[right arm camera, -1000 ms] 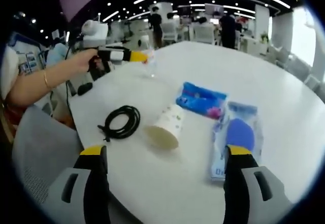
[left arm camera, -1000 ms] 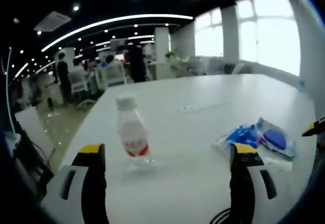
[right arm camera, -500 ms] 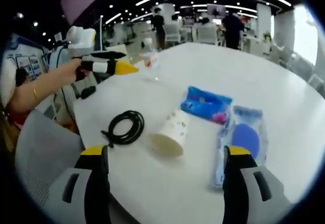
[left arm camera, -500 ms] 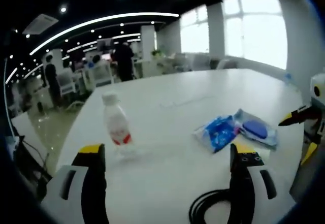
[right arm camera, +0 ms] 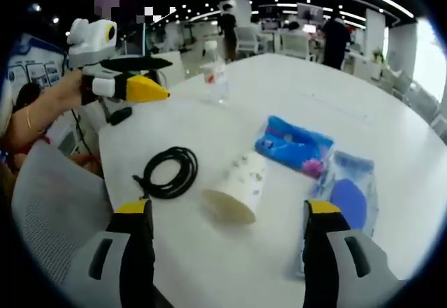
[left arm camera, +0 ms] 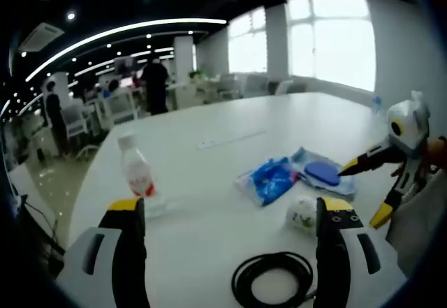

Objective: Arrange the tabletop items into an orderly group along one side of the table until the central work area is clear of visible clutter.

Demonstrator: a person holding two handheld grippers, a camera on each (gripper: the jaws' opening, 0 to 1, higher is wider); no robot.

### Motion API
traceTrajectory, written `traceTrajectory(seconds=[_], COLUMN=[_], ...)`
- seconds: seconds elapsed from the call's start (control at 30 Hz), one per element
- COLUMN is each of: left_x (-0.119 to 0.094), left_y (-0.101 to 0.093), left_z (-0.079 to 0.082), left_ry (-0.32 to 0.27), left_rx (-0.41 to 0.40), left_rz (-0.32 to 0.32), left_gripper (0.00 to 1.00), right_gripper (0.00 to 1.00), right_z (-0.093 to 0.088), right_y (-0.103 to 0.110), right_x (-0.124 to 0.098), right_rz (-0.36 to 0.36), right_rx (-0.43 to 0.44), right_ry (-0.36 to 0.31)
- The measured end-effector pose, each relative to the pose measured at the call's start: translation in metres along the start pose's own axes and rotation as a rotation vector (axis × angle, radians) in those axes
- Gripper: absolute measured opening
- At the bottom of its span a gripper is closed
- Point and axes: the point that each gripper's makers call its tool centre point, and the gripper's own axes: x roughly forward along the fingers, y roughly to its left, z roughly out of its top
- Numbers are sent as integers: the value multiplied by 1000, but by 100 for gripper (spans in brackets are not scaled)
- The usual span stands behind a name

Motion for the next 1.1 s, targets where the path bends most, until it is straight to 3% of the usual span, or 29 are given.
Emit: traceTrajectory(seconds=[0.17,0.33,0.53,1.1], left_x=[-5,-8,-13,-8], left_y=[-12,-20,-34,-45], left_z=[0,-3,-4,-10], left_ry=[-3,7,11,24], left_rx=[-23,7,31,57], left_rz=[-29,-32,-56,-82], left_gripper=[99,99,99,99], right_gripper=[80,70,60,33], right_z=[-1,0,-4,-6], right_y=[-4,-10,-20,-22], right_x=[5,8,14,21], right_rz=[-2,-9,-73,-82], right_rx=[-28,-39,-184,-235], right_ry=[13,4,28,21])
